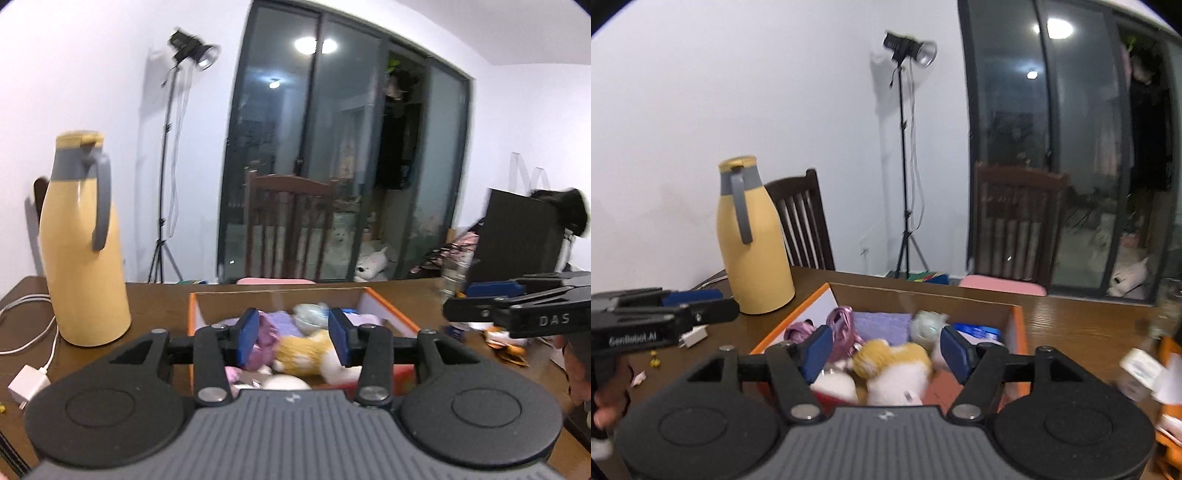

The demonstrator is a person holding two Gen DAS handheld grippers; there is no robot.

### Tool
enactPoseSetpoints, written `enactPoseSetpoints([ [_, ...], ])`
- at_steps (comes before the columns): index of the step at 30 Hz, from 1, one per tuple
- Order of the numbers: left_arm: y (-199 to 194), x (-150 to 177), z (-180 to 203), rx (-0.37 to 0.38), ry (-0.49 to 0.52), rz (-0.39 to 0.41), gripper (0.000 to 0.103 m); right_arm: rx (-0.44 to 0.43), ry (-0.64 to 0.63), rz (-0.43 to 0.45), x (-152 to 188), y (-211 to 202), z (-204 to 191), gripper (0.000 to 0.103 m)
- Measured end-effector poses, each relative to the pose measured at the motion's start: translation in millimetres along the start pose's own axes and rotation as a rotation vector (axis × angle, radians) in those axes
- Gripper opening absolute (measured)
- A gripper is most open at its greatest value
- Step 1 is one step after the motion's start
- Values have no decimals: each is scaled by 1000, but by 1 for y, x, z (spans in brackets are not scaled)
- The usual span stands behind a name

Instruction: Organize soft objects

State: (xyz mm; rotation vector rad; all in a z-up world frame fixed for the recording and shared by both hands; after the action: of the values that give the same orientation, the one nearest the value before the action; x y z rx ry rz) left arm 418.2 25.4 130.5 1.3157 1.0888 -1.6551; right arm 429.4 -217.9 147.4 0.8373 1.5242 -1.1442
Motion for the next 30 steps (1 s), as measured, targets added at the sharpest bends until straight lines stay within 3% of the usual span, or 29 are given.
enactPoseSetpoints([
  [8,-105,16,62,57,68,67,57,60,-74,86,33,-138,-14,74],
  [11,-140,26,72,62,60,80,60,71,-102,114,48,-177,-27,75],
  [15,-173,46,77,37,46,79,62,62,-97,158,75,-225,-45,83],
  [20,-200,70,82,-27,68,56,65,54,-106,110,111,-250,-64,83],
  [30,-231,93,80,-24,53,35,71,77,-56,73,147,-265,-74,84],
])
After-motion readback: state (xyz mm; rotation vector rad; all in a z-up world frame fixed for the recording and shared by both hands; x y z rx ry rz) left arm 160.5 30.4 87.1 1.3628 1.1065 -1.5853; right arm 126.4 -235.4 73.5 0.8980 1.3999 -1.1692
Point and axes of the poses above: each gripper's, at about its wrist camera, not at the fingertips, and y roughly the way its jaws point, z to its right, x to its underside, the point moved 3 cm from there along y, roughly the way its jaws point, and after that the axes turned 9 degrees about z, right-handed, at the moved point
